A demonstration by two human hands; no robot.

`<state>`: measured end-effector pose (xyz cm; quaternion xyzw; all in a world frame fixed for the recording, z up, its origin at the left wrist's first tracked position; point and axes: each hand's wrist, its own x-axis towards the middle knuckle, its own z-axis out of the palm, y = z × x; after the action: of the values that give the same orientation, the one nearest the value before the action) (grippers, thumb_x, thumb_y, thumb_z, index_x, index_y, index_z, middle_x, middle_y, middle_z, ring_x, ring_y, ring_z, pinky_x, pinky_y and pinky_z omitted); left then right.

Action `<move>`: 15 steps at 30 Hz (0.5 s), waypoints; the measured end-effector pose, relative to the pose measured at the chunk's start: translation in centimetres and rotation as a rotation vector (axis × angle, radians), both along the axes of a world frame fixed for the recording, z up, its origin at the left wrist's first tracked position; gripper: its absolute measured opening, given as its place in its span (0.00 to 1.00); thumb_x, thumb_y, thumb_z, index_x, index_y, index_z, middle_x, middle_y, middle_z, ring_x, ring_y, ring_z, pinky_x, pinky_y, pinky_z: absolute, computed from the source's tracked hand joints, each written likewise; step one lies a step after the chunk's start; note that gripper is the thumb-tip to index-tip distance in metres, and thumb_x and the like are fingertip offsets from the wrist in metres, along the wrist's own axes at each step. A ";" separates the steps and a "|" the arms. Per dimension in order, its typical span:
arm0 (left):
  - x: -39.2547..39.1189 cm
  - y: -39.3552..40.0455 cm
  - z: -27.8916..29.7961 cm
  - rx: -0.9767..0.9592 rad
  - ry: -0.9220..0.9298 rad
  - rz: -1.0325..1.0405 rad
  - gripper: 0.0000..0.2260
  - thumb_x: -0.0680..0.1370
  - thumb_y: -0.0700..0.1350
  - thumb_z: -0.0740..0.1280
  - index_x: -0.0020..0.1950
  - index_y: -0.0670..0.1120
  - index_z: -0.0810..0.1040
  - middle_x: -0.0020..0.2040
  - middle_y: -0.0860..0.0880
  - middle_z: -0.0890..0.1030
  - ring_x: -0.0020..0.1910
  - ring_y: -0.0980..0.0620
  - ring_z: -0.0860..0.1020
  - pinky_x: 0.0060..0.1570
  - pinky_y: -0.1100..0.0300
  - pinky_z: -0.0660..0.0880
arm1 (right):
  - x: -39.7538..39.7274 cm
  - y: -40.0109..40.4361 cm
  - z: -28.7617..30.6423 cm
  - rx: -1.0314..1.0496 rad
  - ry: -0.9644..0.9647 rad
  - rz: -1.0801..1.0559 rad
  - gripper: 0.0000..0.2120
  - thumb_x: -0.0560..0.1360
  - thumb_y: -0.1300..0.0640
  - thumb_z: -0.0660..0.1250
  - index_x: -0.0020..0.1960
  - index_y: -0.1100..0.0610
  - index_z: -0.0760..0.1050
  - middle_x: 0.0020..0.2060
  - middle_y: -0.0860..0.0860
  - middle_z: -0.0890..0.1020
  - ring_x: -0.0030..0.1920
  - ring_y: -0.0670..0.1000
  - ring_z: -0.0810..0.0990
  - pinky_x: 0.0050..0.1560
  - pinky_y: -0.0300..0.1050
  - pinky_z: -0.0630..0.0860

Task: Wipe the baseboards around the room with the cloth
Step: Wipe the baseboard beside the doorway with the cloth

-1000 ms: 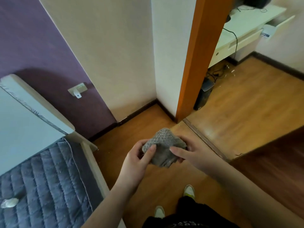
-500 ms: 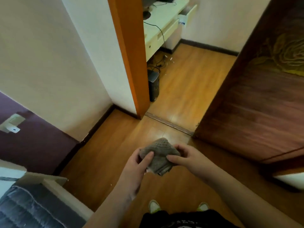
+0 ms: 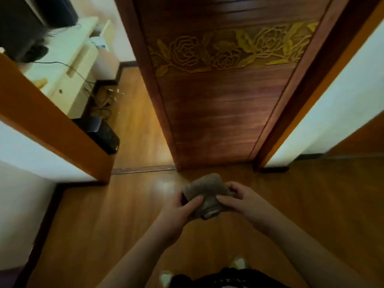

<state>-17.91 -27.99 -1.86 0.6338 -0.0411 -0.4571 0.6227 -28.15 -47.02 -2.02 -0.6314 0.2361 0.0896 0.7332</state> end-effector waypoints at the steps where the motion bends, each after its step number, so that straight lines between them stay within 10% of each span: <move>1: -0.7 -2.2 0.2 -0.005 -0.034 -0.047 0.20 0.70 0.53 0.74 0.61 0.54 0.77 0.52 0.53 0.84 0.54 0.49 0.83 0.50 0.57 0.81 | -1.4 -1.8 0.0 0.009 -0.002 -0.027 0.15 0.71 0.43 0.75 0.55 0.46 0.81 0.52 0.49 0.85 0.55 0.50 0.84 0.56 0.44 0.81; 9: -5.2 -15.4 1.7 -0.043 -0.072 -0.341 0.18 0.68 0.57 0.74 0.57 0.59 0.79 0.52 0.53 0.83 0.52 0.49 0.83 0.48 0.56 0.81 | -10.2 -12.4 0.5 0.108 -0.020 -0.221 0.17 0.70 0.41 0.74 0.59 0.39 0.79 0.56 0.47 0.84 0.57 0.49 0.83 0.53 0.41 0.80; 15: -3.7 -21.1 0.7 -0.011 -0.229 -0.538 0.10 0.77 0.47 0.70 0.58 0.56 0.79 0.54 0.53 0.83 0.56 0.50 0.82 0.51 0.57 0.79 | -11.1 -15.9 -1.4 0.103 0.001 -0.384 0.08 0.81 0.60 0.65 0.58 0.53 0.78 0.39 0.48 0.85 0.36 0.47 0.84 0.36 0.37 0.78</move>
<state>-21.65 -49.06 -1.12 0.6440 -0.2802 -0.5311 0.4739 -39.29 -62.91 -3.47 -0.5363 0.3478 -0.0395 0.7680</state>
